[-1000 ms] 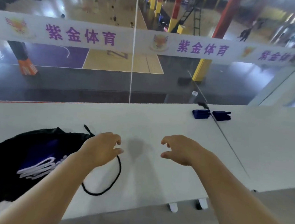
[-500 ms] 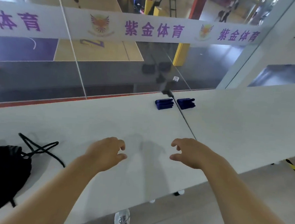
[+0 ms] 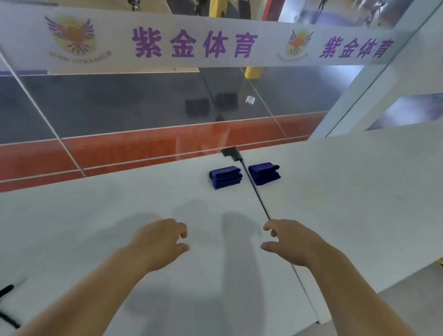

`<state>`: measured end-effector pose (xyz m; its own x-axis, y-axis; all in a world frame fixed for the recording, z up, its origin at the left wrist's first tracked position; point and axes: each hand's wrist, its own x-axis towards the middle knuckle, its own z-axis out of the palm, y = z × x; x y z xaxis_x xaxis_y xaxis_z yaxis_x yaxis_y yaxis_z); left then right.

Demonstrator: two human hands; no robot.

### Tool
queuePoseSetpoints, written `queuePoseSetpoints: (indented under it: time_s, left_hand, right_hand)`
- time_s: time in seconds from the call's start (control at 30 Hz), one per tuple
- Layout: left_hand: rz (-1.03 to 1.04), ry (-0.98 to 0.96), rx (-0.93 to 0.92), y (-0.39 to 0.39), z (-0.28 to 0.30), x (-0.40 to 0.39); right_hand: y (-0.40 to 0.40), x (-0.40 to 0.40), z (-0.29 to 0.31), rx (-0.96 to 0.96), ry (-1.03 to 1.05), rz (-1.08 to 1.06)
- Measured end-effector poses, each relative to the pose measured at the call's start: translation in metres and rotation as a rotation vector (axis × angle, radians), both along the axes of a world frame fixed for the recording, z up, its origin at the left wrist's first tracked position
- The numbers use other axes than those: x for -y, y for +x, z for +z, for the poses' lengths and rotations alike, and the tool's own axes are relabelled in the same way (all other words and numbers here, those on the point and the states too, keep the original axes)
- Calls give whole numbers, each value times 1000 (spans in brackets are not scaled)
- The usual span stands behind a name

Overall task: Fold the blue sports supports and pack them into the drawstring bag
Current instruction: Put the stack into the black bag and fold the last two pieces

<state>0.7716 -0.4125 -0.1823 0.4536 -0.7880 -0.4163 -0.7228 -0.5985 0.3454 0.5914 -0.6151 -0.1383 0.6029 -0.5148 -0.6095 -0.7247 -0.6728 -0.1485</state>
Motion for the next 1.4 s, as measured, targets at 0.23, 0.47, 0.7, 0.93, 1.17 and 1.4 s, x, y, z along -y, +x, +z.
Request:
queuePoseSetpoints:
  time_s: [0.23, 0.47, 0.7, 0.93, 1.17, 1.4]
  left_hand:
    - [43, 24, -5, 12, -16, 45]
    - [273, -12, -31, 11, -31, 103]
    - [410, -175, 12, 6, -37, 153]
    - [641, -313, 18, 14, -47, 191]
    - [855, -265, -221, 32, -61, 214]
    - [880, -152, -285, 22, -64, 218]
  right_hand:
    - [30, 66, -30, 137, -130, -44]
    - [79, 149, -70, 267, -197, 131]
    - [90, 188, -100, 231, -110, 300]
    - [59, 192, -108, 293, 106, 95]
    - [61, 195, -112, 271, 154, -14]
    - [70, 199, -112, 124, 42, -25]
